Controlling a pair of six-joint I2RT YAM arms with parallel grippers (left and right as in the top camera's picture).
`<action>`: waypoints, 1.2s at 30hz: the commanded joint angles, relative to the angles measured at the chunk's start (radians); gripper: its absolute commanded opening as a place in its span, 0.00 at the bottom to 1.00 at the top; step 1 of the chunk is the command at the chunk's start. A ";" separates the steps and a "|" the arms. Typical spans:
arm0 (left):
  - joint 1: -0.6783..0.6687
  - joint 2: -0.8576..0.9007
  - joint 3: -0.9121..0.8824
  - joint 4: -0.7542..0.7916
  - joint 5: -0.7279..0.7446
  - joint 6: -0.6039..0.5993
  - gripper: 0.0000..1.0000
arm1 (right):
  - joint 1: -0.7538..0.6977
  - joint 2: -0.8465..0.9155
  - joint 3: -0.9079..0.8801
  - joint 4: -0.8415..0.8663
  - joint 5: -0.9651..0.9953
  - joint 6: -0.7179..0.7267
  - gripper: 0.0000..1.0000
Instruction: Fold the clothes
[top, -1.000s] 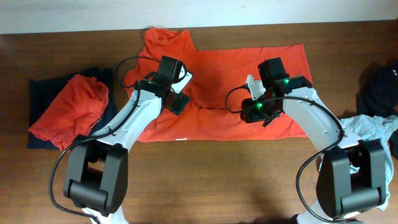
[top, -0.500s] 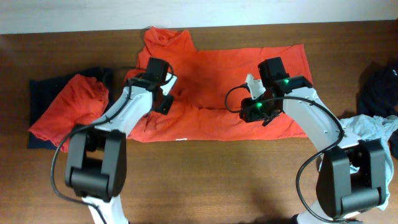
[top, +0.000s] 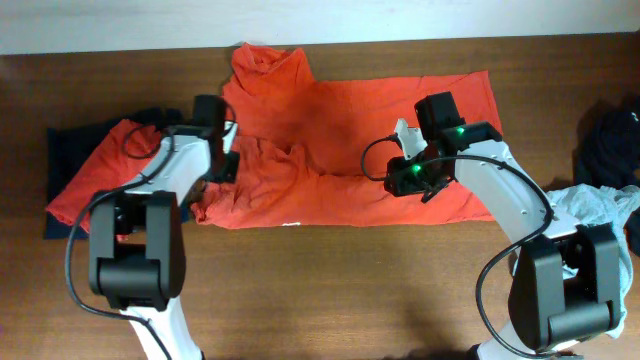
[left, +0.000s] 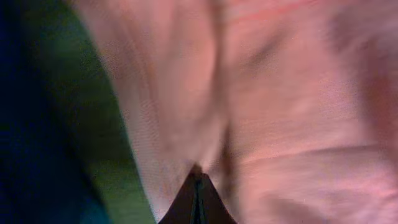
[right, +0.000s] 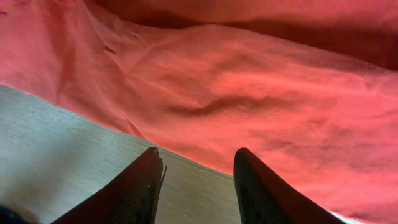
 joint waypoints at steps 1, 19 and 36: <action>0.011 -0.013 0.012 -0.024 0.024 -0.013 0.03 | -0.001 -0.017 0.015 0.045 -0.171 -0.051 0.42; -0.035 -0.133 0.012 -0.005 0.266 -0.067 0.06 | 0.232 0.168 0.014 0.620 -0.251 0.326 0.04; -0.031 -0.003 0.011 0.012 0.282 -0.046 0.04 | 0.288 0.405 0.015 0.993 -0.175 0.519 0.04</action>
